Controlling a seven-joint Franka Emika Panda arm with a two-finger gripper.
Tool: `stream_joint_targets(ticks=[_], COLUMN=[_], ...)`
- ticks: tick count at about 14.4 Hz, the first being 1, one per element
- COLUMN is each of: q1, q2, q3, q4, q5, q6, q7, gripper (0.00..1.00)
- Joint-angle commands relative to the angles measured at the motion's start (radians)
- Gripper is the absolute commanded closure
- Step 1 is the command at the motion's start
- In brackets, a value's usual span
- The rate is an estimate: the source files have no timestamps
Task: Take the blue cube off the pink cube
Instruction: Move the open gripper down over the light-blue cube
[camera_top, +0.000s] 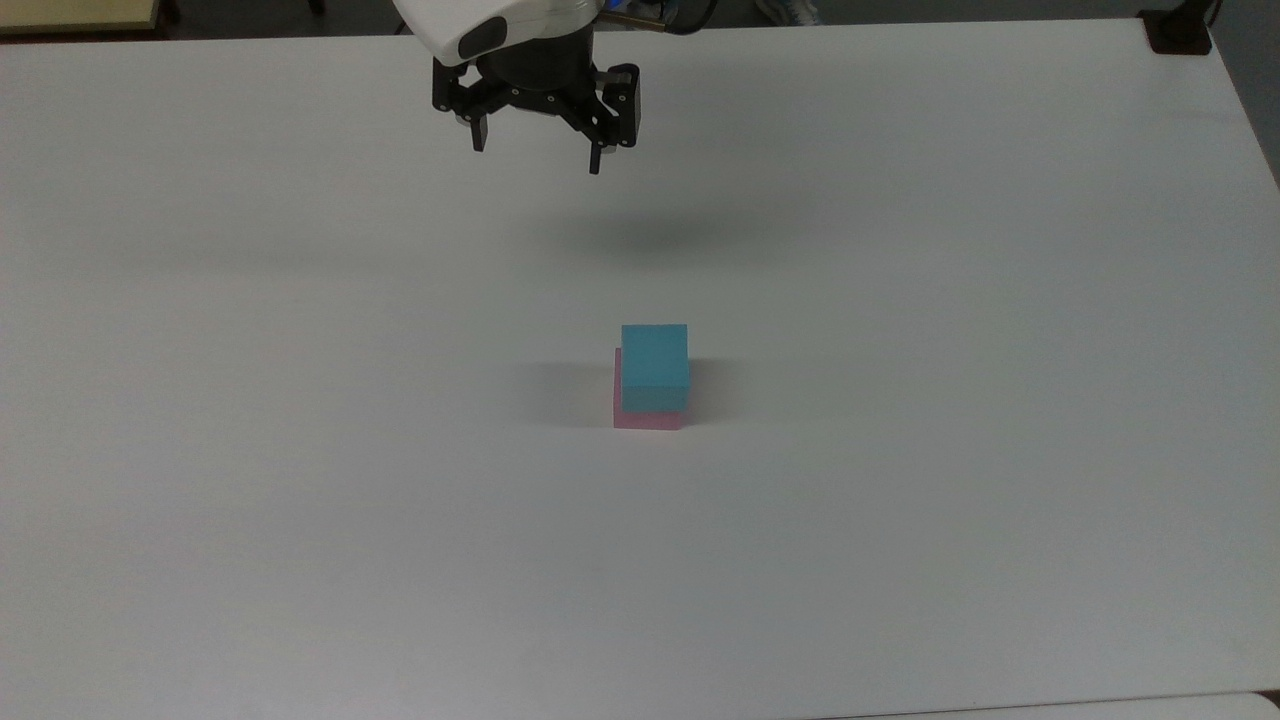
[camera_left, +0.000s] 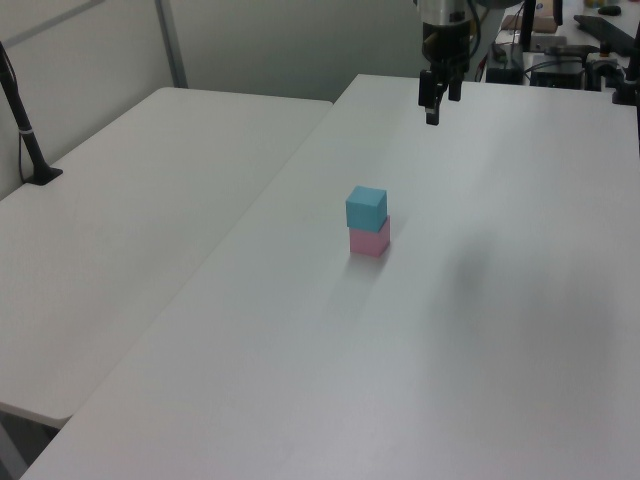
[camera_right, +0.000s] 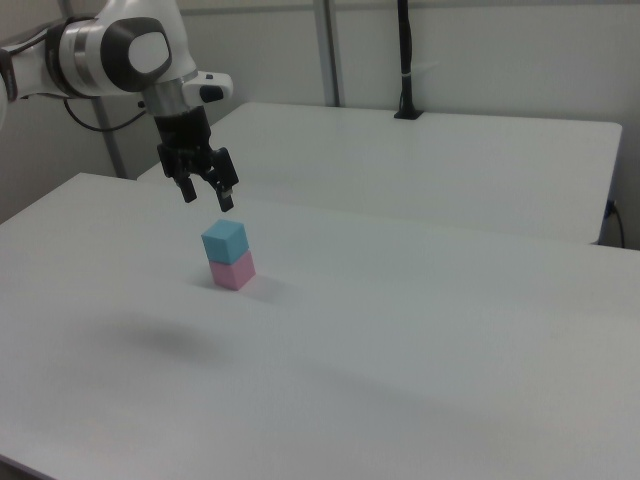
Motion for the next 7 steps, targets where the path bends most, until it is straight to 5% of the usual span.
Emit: stream_joint_targets(ticks=[1,7], q1=[0.005,0.008], q2=[-0.012,-0.012], q3=[0.0,0.0], q4=[0.003,0.003], q5=[-0.002,-0.002], q6=[0.03,0.03], q7=[-0.052,-0.06], gripper=[0.0,0.0])
